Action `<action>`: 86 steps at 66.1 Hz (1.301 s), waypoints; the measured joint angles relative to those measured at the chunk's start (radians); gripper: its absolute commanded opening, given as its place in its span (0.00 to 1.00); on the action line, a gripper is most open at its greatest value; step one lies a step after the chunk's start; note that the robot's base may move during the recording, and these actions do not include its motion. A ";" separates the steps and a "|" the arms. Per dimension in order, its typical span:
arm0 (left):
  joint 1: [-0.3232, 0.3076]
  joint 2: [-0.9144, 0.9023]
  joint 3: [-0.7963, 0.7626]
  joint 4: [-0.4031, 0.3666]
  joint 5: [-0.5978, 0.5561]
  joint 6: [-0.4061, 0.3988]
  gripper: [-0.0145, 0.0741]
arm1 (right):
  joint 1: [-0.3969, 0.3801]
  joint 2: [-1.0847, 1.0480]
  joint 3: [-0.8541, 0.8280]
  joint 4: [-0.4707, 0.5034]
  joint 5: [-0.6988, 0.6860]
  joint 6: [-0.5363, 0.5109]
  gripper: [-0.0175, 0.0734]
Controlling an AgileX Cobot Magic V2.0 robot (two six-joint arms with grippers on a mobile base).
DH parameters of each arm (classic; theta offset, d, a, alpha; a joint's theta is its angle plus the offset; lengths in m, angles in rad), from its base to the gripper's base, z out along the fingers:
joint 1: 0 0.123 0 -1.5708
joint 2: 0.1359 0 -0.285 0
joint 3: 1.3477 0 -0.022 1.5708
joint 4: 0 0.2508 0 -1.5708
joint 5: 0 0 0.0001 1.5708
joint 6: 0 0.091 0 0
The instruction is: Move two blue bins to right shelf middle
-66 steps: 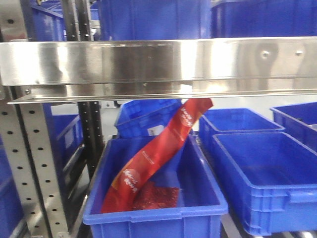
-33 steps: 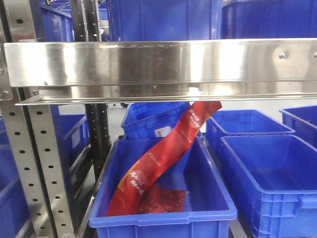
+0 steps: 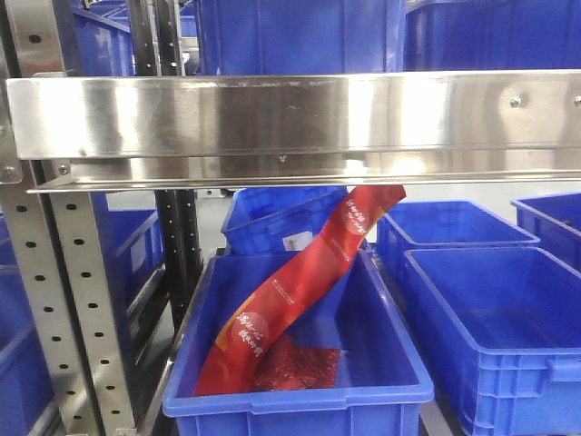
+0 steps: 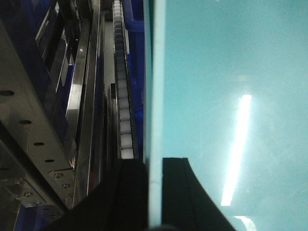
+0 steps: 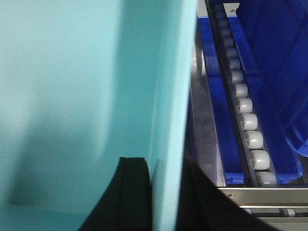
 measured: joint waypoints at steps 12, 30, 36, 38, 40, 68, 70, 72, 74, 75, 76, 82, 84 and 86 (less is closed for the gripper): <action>0.000 0.000 0.000 0.000 0.000 0.000 0.04 | 0.000 0.000 0.000 0.000 0.000 0.000 0.01; 0.000 0.006 0.000 0.004 0.000 0.000 0.04 | 0.000 0.026 -0.001 -0.011 0.000 0.000 0.01; 0.002 0.032 0.000 0.015 0.000 0.000 0.04 | -0.006 0.062 -0.003 -0.017 -0.004 0.019 0.01; 0.004 0.046 0.000 0.019 0.000 0.000 0.04 | -0.013 0.078 -0.003 -0.019 -0.009 0.032 0.01; 0.007 0.059 0.000 0.019 0.000 0.000 0.04 | -0.019 0.091 -0.003 -0.023 -0.012 0.042 0.01; 0.090 0.245 0.000 -0.018 -0.079 0.000 0.04 | -0.102 0.280 -0.005 -0.016 -0.167 0.066 0.01; 0.094 0.254 0.000 -0.022 -0.089 0.000 0.04 | -0.107 0.291 -0.010 -0.019 -0.182 0.064 0.01; 0.099 0.265 0.000 -0.030 -0.094 0.000 0.04 | -0.111 0.303 -0.015 -0.023 -0.197 0.064 0.01; 0.105 0.272 0.000 -0.034 -0.102 0.000 0.04 | -0.114 0.312 -0.017 -0.025 -0.214 0.064 0.01; 0.105 0.274 0.000 -0.037 -0.103 0.000 0.04 | -0.114 0.314 -0.017 -0.025 -0.218 0.064 0.01; 0.110 0.281 0.000 -0.041 -0.105 0.000 0.04 | -0.116 0.319 -0.019 -0.028 -0.223 0.064 0.01; 0.123 0.298 0.000 -0.064 -0.121 0.000 0.04 | -0.121 0.337 -0.020 -0.033 -0.252 0.064 0.01; 0.129 0.305 0.000 -0.071 -0.125 0.000 0.04 | -0.122 0.343 -0.020 -0.033 -0.260 0.064 0.01; 0.132 0.307 0.000 -0.076 -0.127 0.000 0.04 | -0.122 0.347 -0.020 -0.033 -0.264 0.064 0.01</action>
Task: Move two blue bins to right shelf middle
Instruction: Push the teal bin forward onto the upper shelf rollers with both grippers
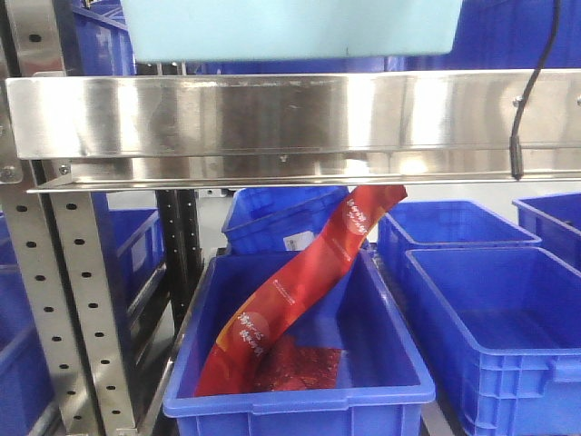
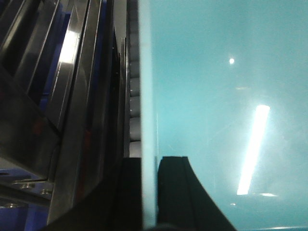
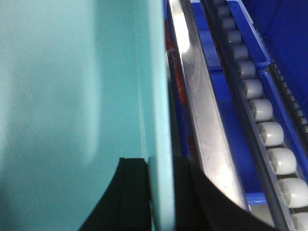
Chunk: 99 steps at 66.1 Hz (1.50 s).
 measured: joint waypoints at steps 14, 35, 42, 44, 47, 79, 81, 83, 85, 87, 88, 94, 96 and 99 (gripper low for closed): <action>0.011 0.013 0.000 -0.010 -0.002 0.000 0.04 | 0.000 0.018 0.000 0.000 -0.014 0.000 0.01; 0.015 0.033 0.000 -0.011 -0.011 -0.002 0.41 | 0.000 0.031 0.000 -0.002 -0.062 0.002 0.44; 0.011 0.033 -0.002 -0.020 -0.037 -0.002 0.61 | 0.000 0.032 -0.006 -0.002 -0.184 0.004 0.62; 0.011 0.033 -0.004 -0.024 -0.042 -0.002 0.65 | 0.000 0.032 -0.010 -0.002 -0.198 0.004 0.64; 0.009 0.033 -0.008 -0.024 -0.052 -0.002 0.69 | 0.000 0.030 -0.011 0.000 -0.216 0.004 0.66; 0.007 0.033 -0.074 0.004 -0.047 -0.002 0.65 | 0.006 -0.004 -0.030 -0.037 -0.234 0.004 0.64; 0.007 0.033 -0.089 0.004 -0.040 -0.002 0.63 | 0.006 -0.006 -0.034 -0.037 -0.229 0.004 0.63; 0.007 0.033 -0.111 0.004 -0.035 -0.002 0.56 | 0.006 -0.011 -0.037 -0.039 -0.229 0.004 0.58; 0.007 0.033 -0.126 0.005 -0.027 -0.002 0.49 | 0.006 -0.013 -0.039 -0.039 -0.229 0.004 0.52; 0.007 0.033 -0.135 0.005 -0.020 -0.002 0.43 | 0.006 -0.015 -0.043 -0.039 -0.229 0.004 0.45; 0.007 0.031 -0.137 0.005 -0.018 -0.002 0.40 | 0.006 -0.017 -0.043 -0.039 -0.226 0.004 0.42; 0.007 0.029 -0.146 0.007 -0.005 -0.002 0.13 | 0.006 -0.019 -0.047 -0.042 -0.210 0.004 0.12; 0.007 0.029 -0.146 0.007 -0.002 -0.002 0.03 | 0.006 -0.019 -0.047 -0.042 -0.208 0.004 0.03; 0.007 0.028 -0.146 -0.002 0.002 0.000 0.04 | 0.006 -0.019 -0.047 -0.042 -0.204 0.004 0.01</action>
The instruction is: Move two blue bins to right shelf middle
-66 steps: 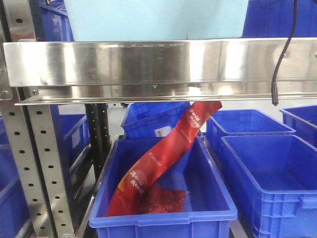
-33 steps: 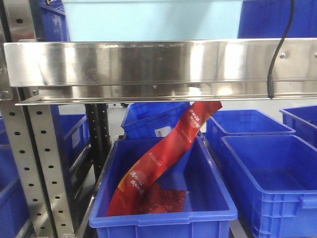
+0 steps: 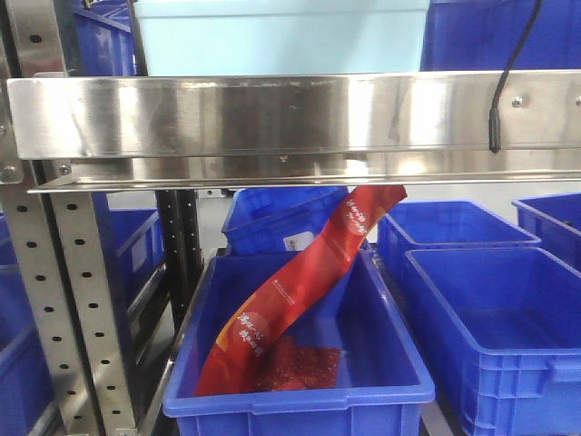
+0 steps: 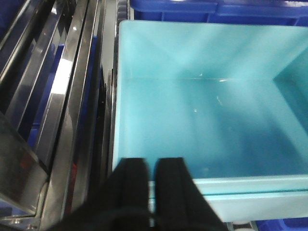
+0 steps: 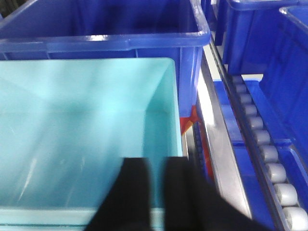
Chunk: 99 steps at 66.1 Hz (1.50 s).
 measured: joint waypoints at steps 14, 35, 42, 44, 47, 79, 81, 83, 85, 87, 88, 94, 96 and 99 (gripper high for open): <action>0.000 -0.020 0.000 -0.062 0.004 0.008 0.04 | 0.000 -0.014 0.000 0.010 0.011 -0.009 0.01; -0.050 -0.145 0.193 -0.066 -0.202 0.025 0.04 | 0.000 -0.166 0.254 0.034 -0.186 -0.080 0.01; -0.054 -0.213 0.323 -0.068 -0.312 0.027 0.04 | 0.000 -0.259 0.408 0.022 -0.331 -0.081 0.01; -0.054 -0.236 0.369 -0.068 -0.344 0.027 0.04 | 0.000 -0.281 0.455 0.015 -0.366 -0.081 0.01; -0.054 -0.277 0.444 -0.068 -0.409 0.027 0.04 | 0.000 -0.321 0.528 0.008 -0.434 -0.081 0.01; 0.008 -0.708 1.191 -0.068 -0.998 0.027 0.04 | 0.000 -0.659 1.023 -0.006 -0.817 -0.083 0.01; 0.020 -0.730 1.229 -0.068 -1.025 0.027 0.04 | 0.000 -0.677 1.041 -0.008 -0.817 -0.083 0.01; 0.031 -0.751 1.263 -0.068 -1.052 0.027 0.04 | 0.000 -0.695 1.059 -0.008 -0.817 -0.083 0.01; 0.039 -0.770 1.295 -0.068 -1.076 0.027 0.04 | 0.000 -0.713 1.077 -0.008 -0.819 -0.083 0.01; 0.045 -0.789 1.318 -0.068 -1.091 0.027 0.04 | 0.000 -0.732 1.092 -0.008 -0.819 -0.083 0.01; 0.050 -0.796 1.334 -0.068 -1.101 0.027 0.04 | 0.000 -0.739 1.103 -0.008 -0.819 -0.083 0.01; 0.057 -0.848 1.396 -0.068 -1.122 0.027 0.04 | 0.000 -0.792 1.158 -0.008 -0.820 -0.083 0.01; 0.057 -0.866 1.414 -0.068 -1.125 0.027 0.04 | 0.000 -0.808 1.176 -0.008 -0.820 -0.083 0.01; 0.057 -0.896 1.439 -0.066 -1.126 0.027 0.04 | 0.000 -0.834 1.200 -0.008 -0.820 -0.083 0.01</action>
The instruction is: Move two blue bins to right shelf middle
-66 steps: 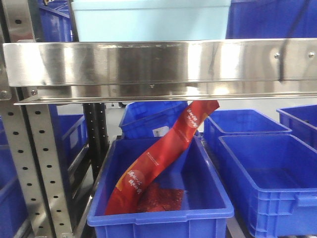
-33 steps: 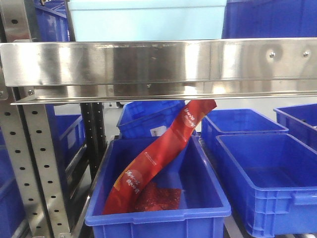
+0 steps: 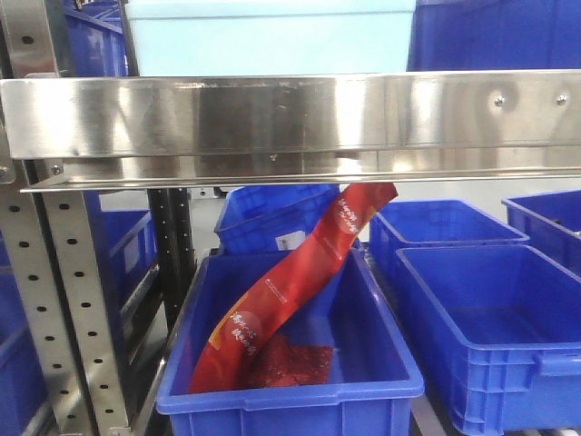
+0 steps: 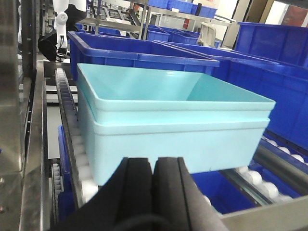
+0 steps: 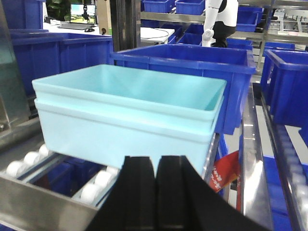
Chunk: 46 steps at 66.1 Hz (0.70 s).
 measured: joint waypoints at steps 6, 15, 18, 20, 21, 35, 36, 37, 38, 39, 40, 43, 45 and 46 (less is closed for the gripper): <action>0.000 -0.058 0.041 0.000 0.002 0.000 0.04 | 0.000 -0.044 0.048 0.000 0.000 0.000 0.01; 0.000 -0.157 0.065 0.002 0.093 0.000 0.04 | 0.000 -0.119 0.101 0.000 0.002 0.000 0.01; 0.000 -0.190 0.067 0.002 0.137 0.000 0.04 | 0.000 -0.147 0.112 0.000 0.006 0.000 0.01; 0.000 -0.214 0.067 0.002 0.165 0.000 0.04 | 0.000 -0.169 0.116 0.000 0.013 0.000 0.01; 0.000 -0.228 0.067 0.002 0.180 0.000 0.04 | 0.000 -0.182 0.116 0.000 0.018 0.000 0.01; 0.000 -0.361 0.067 0.002 0.242 0.000 0.04 | 0.000 -0.311 0.118 0.000 0.049 0.000 0.01; 0.002 -0.371 0.067 0.002 0.242 0.000 0.04 | 0.000 -0.320 0.118 0.000 0.049 0.000 0.01; 0.002 -0.376 0.067 0.002 0.242 0.000 0.04 | 0.000 -0.325 0.118 0.000 0.049 0.000 0.01; 0.002 -0.384 0.067 0.002 0.242 0.000 0.04 | 0.000 -0.333 0.118 0.000 0.049 0.000 0.01; 0.002 -0.388 0.067 0.002 0.242 0.000 0.04 | 0.000 -0.338 0.118 0.000 0.047 0.000 0.01; 0.002 -0.392 0.067 0.002 0.242 0.000 0.04 | 0.000 -0.346 0.118 0.000 0.045 0.000 0.01; 0.002 -0.401 0.067 0.002 0.242 0.000 0.04 | 0.000 -0.361 0.118 0.000 0.032 0.000 0.01; 0.002 -0.405 0.067 0.002 0.242 0.000 0.04 | 0.000 -0.366 0.118 0.000 0.026 0.000 0.01; 0.002 -0.405 0.067 0.002 0.242 0.000 0.04 | 0.000 -0.370 0.118 0.000 0.021 0.000 0.01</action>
